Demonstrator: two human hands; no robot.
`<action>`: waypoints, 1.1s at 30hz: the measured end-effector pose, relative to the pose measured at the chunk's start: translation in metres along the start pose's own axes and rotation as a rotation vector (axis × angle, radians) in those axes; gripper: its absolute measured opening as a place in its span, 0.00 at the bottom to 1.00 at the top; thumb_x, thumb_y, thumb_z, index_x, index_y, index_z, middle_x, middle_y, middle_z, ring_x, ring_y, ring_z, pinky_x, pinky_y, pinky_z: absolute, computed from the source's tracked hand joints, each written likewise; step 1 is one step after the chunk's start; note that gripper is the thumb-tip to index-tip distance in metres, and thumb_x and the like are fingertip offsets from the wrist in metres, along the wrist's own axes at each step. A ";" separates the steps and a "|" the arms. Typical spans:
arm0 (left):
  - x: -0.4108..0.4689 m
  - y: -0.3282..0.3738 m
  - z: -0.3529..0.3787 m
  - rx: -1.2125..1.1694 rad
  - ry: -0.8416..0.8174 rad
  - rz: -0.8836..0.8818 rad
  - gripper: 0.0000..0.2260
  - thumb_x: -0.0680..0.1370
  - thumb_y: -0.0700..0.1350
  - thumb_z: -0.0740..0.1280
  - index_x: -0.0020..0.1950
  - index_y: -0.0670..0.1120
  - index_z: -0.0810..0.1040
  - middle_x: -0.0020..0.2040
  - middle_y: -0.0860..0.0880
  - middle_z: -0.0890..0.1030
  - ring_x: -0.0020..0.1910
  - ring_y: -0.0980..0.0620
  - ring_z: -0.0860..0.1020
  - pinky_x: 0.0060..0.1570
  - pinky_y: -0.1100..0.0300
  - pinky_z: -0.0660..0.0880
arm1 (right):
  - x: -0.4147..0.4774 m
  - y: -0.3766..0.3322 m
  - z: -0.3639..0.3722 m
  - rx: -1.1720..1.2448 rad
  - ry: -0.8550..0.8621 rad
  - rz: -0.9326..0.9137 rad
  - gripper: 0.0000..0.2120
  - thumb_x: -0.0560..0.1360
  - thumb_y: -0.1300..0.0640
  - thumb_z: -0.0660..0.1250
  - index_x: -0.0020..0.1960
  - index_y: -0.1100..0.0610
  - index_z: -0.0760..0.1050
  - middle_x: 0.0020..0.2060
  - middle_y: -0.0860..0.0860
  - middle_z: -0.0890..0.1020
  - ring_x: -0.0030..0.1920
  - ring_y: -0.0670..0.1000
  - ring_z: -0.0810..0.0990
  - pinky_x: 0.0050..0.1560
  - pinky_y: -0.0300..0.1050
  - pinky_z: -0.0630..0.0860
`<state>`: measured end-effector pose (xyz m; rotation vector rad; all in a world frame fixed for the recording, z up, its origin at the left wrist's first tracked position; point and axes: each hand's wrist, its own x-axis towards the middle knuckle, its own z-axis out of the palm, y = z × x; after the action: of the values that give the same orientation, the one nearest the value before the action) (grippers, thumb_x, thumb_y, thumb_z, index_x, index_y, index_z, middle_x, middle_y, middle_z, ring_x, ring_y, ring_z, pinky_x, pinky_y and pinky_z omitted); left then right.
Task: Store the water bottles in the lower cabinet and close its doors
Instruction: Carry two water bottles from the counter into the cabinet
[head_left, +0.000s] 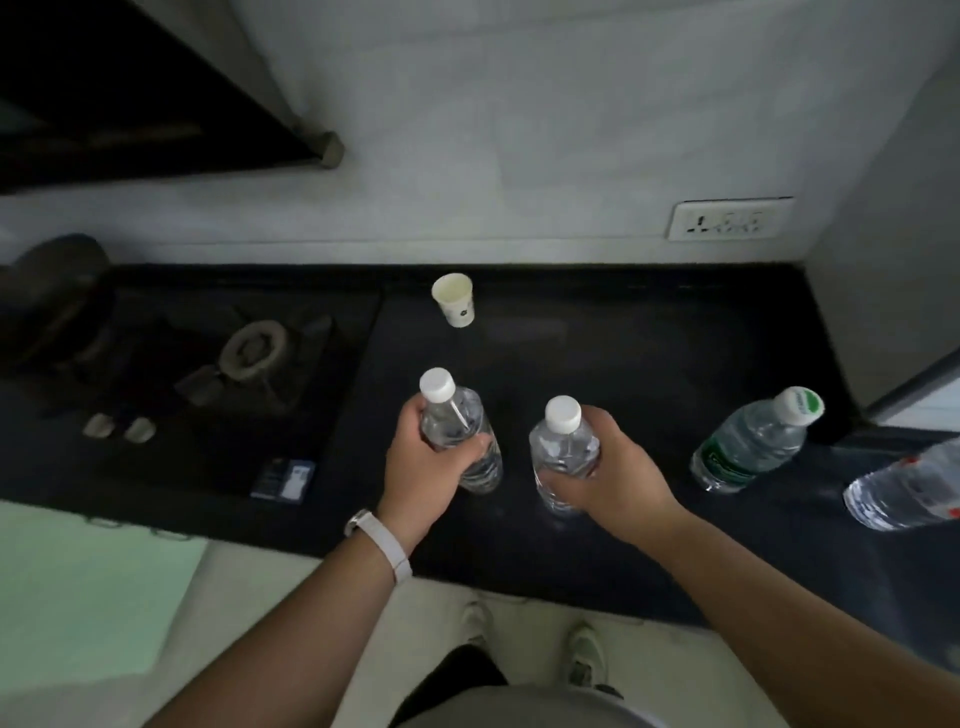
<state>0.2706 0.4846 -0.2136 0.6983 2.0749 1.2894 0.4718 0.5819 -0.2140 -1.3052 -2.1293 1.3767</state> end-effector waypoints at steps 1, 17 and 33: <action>-0.005 -0.001 -0.007 -0.005 0.027 -0.003 0.29 0.66 0.44 0.81 0.64 0.56 0.75 0.54 0.56 0.84 0.53 0.59 0.83 0.58 0.54 0.78 | 0.002 -0.006 0.004 0.010 -0.031 -0.027 0.32 0.68 0.48 0.78 0.67 0.43 0.66 0.52 0.40 0.79 0.50 0.43 0.79 0.51 0.42 0.76; -0.084 -0.064 -0.185 -0.095 0.376 -0.067 0.32 0.66 0.43 0.82 0.65 0.57 0.74 0.56 0.56 0.83 0.54 0.54 0.82 0.59 0.47 0.79 | -0.018 -0.118 0.134 -0.065 -0.303 -0.240 0.33 0.67 0.46 0.78 0.66 0.41 0.65 0.55 0.40 0.78 0.54 0.44 0.79 0.59 0.46 0.76; -0.188 -0.196 -0.440 -0.223 0.627 -0.075 0.32 0.69 0.41 0.81 0.69 0.56 0.72 0.58 0.59 0.81 0.56 0.57 0.81 0.57 0.58 0.76 | -0.108 -0.249 0.397 -0.144 -0.441 -0.321 0.31 0.65 0.46 0.80 0.64 0.42 0.69 0.51 0.38 0.78 0.51 0.39 0.78 0.55 0.44 0.77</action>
<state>0.0601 0.0125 -0.1971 0.1127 2.3379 1.8270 0.1426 0.2333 -0.1814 -0.6954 -2.6241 1.4942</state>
